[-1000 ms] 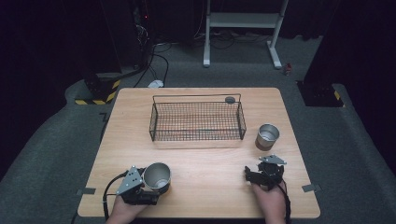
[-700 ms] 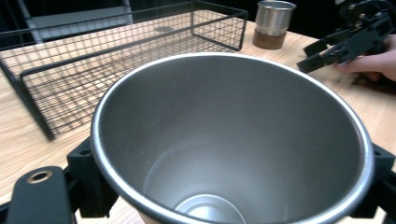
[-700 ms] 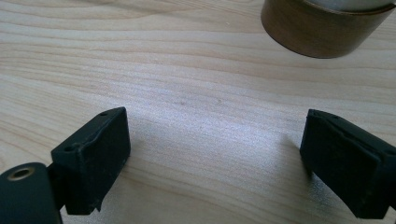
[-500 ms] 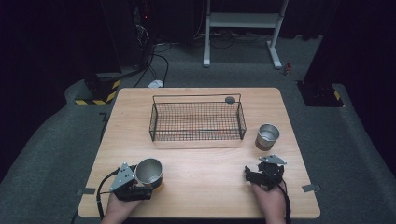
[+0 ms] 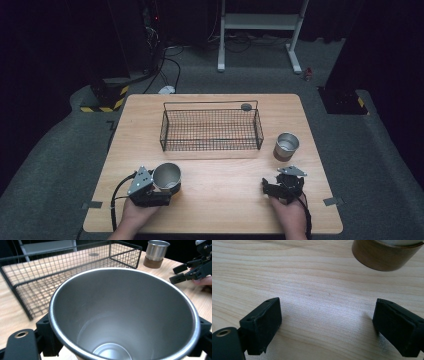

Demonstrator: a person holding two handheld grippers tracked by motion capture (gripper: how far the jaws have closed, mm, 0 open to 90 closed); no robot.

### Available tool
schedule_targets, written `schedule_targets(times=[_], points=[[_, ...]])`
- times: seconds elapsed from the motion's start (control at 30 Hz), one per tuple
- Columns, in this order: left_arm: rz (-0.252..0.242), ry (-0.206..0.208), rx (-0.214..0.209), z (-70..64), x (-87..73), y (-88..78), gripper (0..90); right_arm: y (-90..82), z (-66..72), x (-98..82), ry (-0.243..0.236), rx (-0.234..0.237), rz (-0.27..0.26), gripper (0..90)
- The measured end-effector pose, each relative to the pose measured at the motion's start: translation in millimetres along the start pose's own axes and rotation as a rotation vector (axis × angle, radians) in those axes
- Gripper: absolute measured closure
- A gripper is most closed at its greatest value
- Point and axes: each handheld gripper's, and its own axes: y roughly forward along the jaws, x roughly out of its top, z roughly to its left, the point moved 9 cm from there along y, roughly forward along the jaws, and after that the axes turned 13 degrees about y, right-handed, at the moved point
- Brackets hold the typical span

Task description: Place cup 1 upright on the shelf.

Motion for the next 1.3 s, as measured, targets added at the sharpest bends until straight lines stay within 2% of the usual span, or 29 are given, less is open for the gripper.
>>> schedule_targets(times=[0.03, 0.07, 0.23, 0.4, 0.53, 0.6, 0.8, 0.9, 1.0, 1.17, 1.23, 1.3], points=[[-0.004, 0.016, 0.000, -0.7, 6.9, 4.0, 14.0, 0.0, 0.0, 0.0, 0.000, 0.000, 0.000, 8.5], [-0.004, 0.016, 0.000, -0.7, 6.9, 4.0, 14.0, -0.1, 0.2, -0.2, 0.003, 0.000, 0.001, 8.4], [-0.021, 0.035, -0.010, -3.0, 27.8, 12.1, 13.9, -0.2, 0.2, -0.3, 0.001, 0.000, 0.002, 8.5], [-0.023, 0.047, -0.014, -3.4, 36.7, 17.9, 14.0, -0.4, 0.2, -0.5, 0.000, 0.001, 0.002, 8.5], [-0.037, 0.035, -0.015, -2.0, 40.1, 21.2, 14.0, -0.5, 0.3, -0.7, -0.002, 0.004, 0.002, 8.5], [-0.051, 0.013, -0.028, -0.6, 42.7, 23.0, 14.0, -0.7, 0.7, -1.1, 0.001, 0.004, 0.004, 8.5], [-0.045, 0.023, -0.016, 4.6, 44.8, 25.0, 14.1, -1.0, 1.0, -1.4, 0.001, 0.005, 0.005, 8.5], [-0.057, 0.001, -0.016, 8.7, 48.5, 29.3, 14.0, -1.4, 1.6, -1.8, 0.001, 0.008, 0.007, 8.3], [-0.063, -0.005, -0.018, 9.8, 52.2, 34.4, 14.1, -2.1, 2.3, -2.5, -0.023, 0.023, 0.008, 8.3], [-0.058, -0.006, -0.010, 13.7, 56.7, 39.2, 14.0, -2.9, 4.5, -3.7, -0.037, 0.042, 0.016, 8.3], [-0.059, -0.032, -0.017, 19.3, 60.6, 43.2, 14.1, -3.1, 4.4, -3.9, -0.043, 0.048, 0.020, 8.4], [-0.080, -0.047, -0.018, 22.1, 62.9, 45.9, 14.1, -3.2, 4.0, -3.9, -0.050, 0.055, 0.020, 8.4]])
